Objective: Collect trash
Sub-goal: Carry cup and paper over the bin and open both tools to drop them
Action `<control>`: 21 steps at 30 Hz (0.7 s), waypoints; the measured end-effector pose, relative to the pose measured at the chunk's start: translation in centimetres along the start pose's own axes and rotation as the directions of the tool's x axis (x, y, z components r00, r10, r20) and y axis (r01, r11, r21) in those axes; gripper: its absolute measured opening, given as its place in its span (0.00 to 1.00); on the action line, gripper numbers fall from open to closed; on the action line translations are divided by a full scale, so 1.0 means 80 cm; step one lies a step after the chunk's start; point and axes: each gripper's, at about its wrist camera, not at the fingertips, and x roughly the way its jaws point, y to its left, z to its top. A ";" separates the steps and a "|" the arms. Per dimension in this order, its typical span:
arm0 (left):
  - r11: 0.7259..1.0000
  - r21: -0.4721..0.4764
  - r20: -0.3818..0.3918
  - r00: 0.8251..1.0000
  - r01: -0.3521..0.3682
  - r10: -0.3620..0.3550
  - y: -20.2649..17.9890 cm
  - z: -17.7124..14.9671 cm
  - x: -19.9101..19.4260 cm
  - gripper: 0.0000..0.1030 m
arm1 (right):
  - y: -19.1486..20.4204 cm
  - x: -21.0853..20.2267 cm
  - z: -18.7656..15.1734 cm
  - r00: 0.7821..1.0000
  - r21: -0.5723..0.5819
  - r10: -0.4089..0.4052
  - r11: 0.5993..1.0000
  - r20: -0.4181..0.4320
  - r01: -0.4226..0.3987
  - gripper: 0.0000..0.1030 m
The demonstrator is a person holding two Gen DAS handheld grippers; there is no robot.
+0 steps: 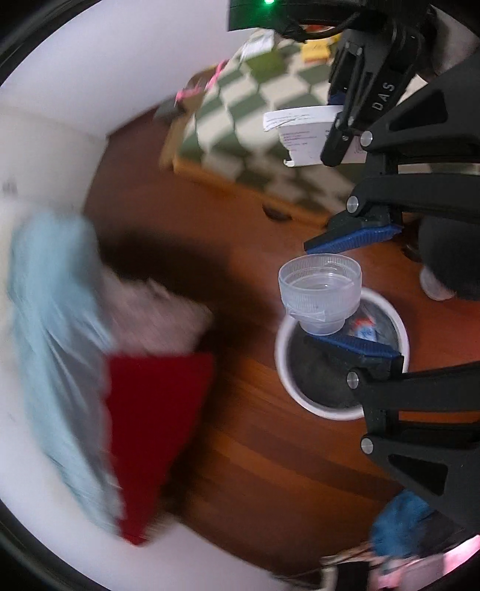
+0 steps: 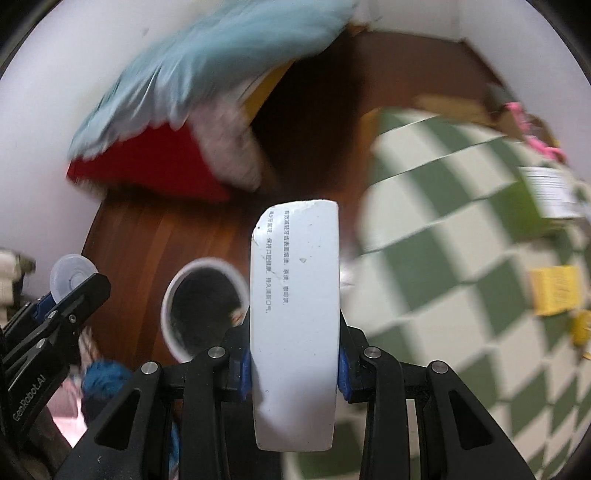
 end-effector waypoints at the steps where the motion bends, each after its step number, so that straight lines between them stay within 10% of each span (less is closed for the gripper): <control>1: 0.999 -0.041 -0.034 0.999 -0.002 0.001 0.031 0.000 0.019 0.37 | 0.016 0.022 0.002 1.000 -0.015 0.007 1.000 -0.026 -0.007 0.35; 12: 0.968 -0.250 -0.229 0.971 0.002 -0.062 0.161 -0.007 0.131 0.40 | 0.144 0.235 0.017 0.964 -0.093 0.016 0.995 -0.265 -0.042 0.35; 16: 0.953 -0.298 -0.237 0.971 -0.058 -0.015 0.186 -0.015 0.142 0.82 | 0.161 0.282 0.025 0.950 -0.106 0.000 0.994 -0.312 -0.034 0.37; 21: 0.947 -0.272 -0.270 0.958 -0.170 0.095 0.201 -0.035 0.141 0.92 | 0.162 0.309 0.027 0.938 -0.144 -0.004 0.988 -0.346 -0.049 0.89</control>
